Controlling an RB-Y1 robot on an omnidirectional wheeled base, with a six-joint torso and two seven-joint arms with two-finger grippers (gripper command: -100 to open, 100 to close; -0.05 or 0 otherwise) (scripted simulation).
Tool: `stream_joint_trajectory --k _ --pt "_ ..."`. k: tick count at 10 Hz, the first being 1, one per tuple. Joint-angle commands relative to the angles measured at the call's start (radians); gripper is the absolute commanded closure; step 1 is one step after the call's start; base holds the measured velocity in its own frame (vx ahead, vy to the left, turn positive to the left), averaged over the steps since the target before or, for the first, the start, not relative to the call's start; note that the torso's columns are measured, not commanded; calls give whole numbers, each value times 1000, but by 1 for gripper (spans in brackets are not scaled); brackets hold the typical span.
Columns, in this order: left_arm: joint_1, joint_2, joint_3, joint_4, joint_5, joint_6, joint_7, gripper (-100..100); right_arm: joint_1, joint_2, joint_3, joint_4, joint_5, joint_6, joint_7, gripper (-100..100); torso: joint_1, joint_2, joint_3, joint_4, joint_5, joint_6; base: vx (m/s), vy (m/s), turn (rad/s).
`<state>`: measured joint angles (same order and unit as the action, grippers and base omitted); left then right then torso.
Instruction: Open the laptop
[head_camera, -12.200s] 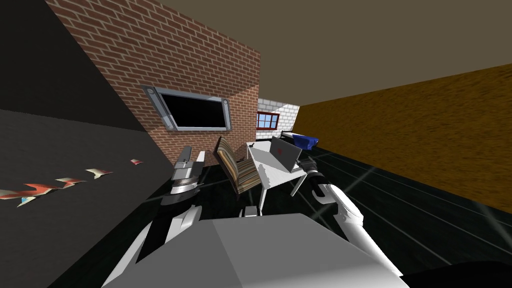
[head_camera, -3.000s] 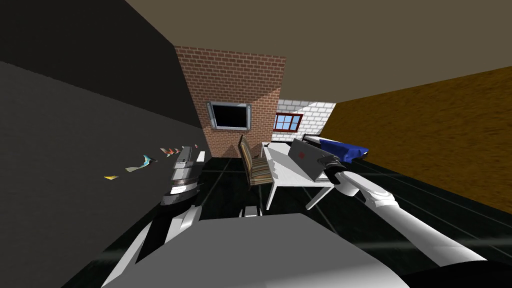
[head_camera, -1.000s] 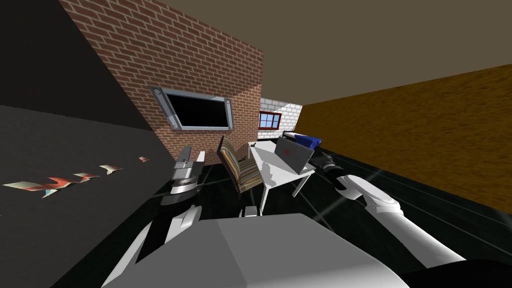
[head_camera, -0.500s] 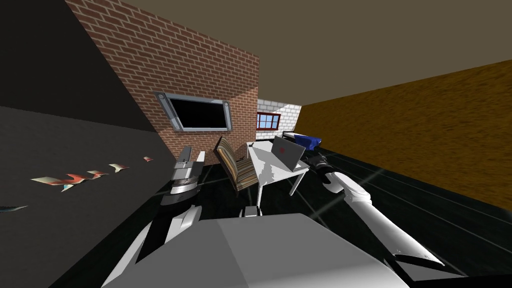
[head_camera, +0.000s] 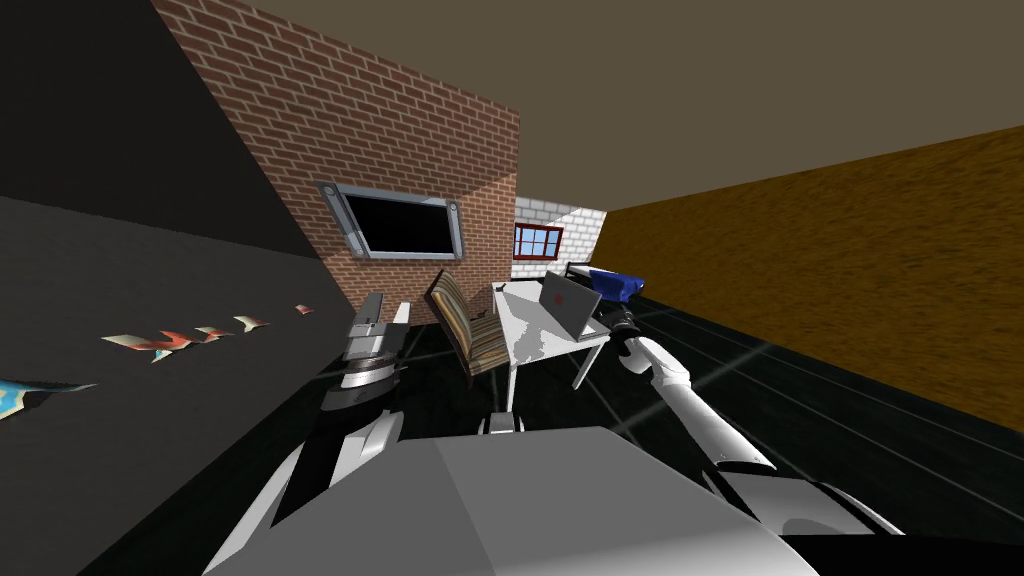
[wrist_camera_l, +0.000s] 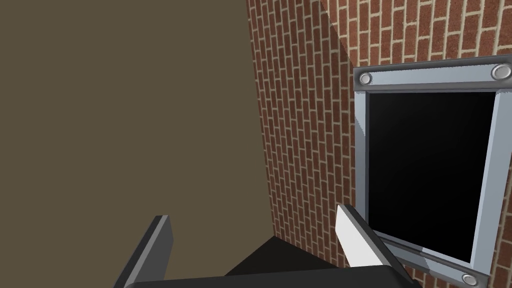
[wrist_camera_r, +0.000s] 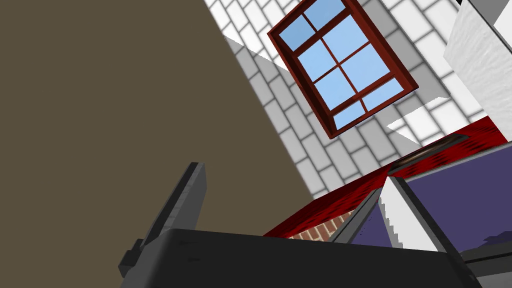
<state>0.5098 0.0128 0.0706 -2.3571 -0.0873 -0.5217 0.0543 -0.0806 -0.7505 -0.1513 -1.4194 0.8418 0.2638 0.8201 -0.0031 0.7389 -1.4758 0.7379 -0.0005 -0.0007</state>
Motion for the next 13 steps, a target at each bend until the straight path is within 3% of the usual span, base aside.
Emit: stream_joint_trajectory --k 1,2,3,4,6,7,8,9,11,12,13 --pt "0 0 0 0 0 0 0 0 -87 59 30 41 18 52 20 -100 -1 2 1 1 -1 1 -64 -89 -6" --pt "0 0 0 0 0 0 0 0 -97 59 30 41 18 52 20 -100 5 -1 0 0 1 1 -16 -19 -21" --pt "0 0 0 0 0 0 0 0 -133 110 81 82 46 105 59 -100 9 -4 -2 -1 3 1 -115 -122 78" --pt "0 0 0 0 0 0 0 0 -158 118 93 99 46 126 59 -100 2 1 1 0 1 0 -112 -174 90" --pt "0 0 0 0 0 0 0 0 -220 135 93 113 46 126 59 -100 3 -2 -1 0 0 1 -32 -70 -11" --pt "0 0 0 0 0 0 0 0 -220 135 93 113 46 126 59 -100 8 -4 -2 -1 2 1 6 1 -4" --pt "0 0 0 0 0 0 0 0 -261 180 143 159 74 177 98 -100 9 -4 -2 -1 2 0 -70 -159 90" --pt "0 0 0 0 0 0 0 0 -285 212 156 180 74 199 98 -100 -2 1 1 0 -1 0 -121 -174 86" --pt "0 0 0 0 0 0 0 0 -338 212 156 185 74 199 98 -100 4 1 1 1 1 1 -55 -59 -16" --pt "0 0 0 0 0 0 0 0 -371 264 204 236 101 246 136 -100 8 -3 -1 0 2 0 -108 -106 92" --pt "0 0 0 0 0 0 0 0 -391 283 219 249 101 271 136 -100 3 0 0 0 1 0 -118 -160 73"
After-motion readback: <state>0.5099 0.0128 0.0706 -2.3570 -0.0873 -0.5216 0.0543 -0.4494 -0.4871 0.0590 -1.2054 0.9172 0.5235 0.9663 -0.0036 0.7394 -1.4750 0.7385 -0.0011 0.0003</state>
